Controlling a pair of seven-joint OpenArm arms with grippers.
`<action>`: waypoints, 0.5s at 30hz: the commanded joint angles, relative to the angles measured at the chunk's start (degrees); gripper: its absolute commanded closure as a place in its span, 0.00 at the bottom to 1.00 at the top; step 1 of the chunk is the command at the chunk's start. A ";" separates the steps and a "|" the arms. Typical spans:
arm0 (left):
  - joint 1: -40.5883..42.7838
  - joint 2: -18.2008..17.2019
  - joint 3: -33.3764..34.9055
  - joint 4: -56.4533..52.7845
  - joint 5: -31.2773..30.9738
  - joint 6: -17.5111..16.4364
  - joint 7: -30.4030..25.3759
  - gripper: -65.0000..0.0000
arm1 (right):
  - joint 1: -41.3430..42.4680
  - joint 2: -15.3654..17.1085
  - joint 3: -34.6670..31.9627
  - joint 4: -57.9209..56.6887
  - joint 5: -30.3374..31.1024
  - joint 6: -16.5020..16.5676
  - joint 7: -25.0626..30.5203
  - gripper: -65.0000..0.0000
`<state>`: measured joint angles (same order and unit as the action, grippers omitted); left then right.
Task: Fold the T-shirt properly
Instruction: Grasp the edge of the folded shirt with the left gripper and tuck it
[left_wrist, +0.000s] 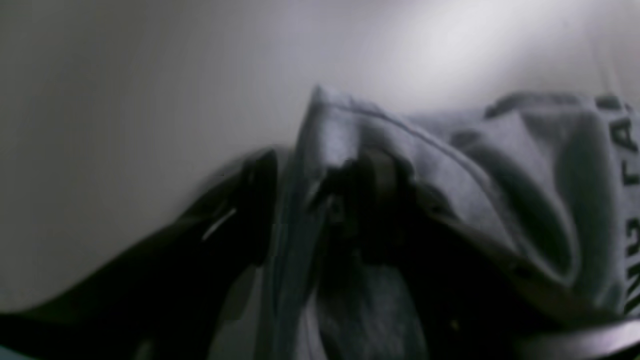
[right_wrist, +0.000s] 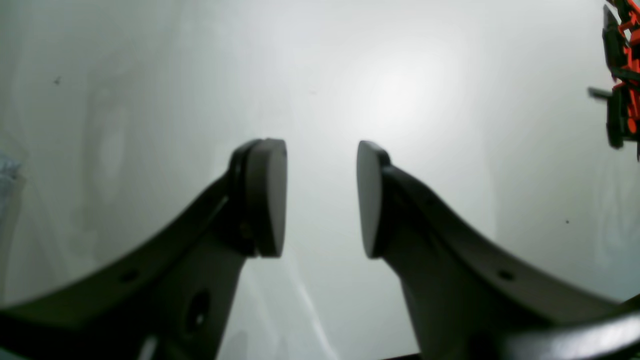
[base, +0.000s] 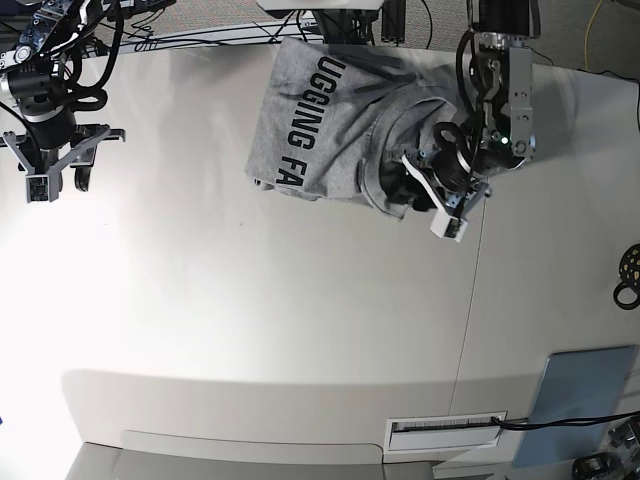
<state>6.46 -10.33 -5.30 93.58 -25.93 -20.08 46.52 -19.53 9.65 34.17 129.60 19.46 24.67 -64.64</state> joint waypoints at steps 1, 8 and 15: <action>-1.09 -0.33 -0.13 0.81 -1.22 -0.87 -1.11 0.72 | 0.17 0.68 0.39 0.79 0.17 -0.20 1.27 0.64; -4.04 -0.33 -5.99 2.10 -0.83 2.40 -3.69 1.00 | 0.15 0.68 0.39 0.79 0.20 -0.22 1.31 0.64; -4.57 -0.33 -8.90 2.08 6.05 2.05 -3.50 0.91 | 0.15 0.68 0.39 0.79 0.20 -0.20 1.27 0.64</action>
<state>2.72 -10.28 -14.00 94.61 -19.51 -17.82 44.12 -19.53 9.65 34.17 129.60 19.49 24.67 -64.62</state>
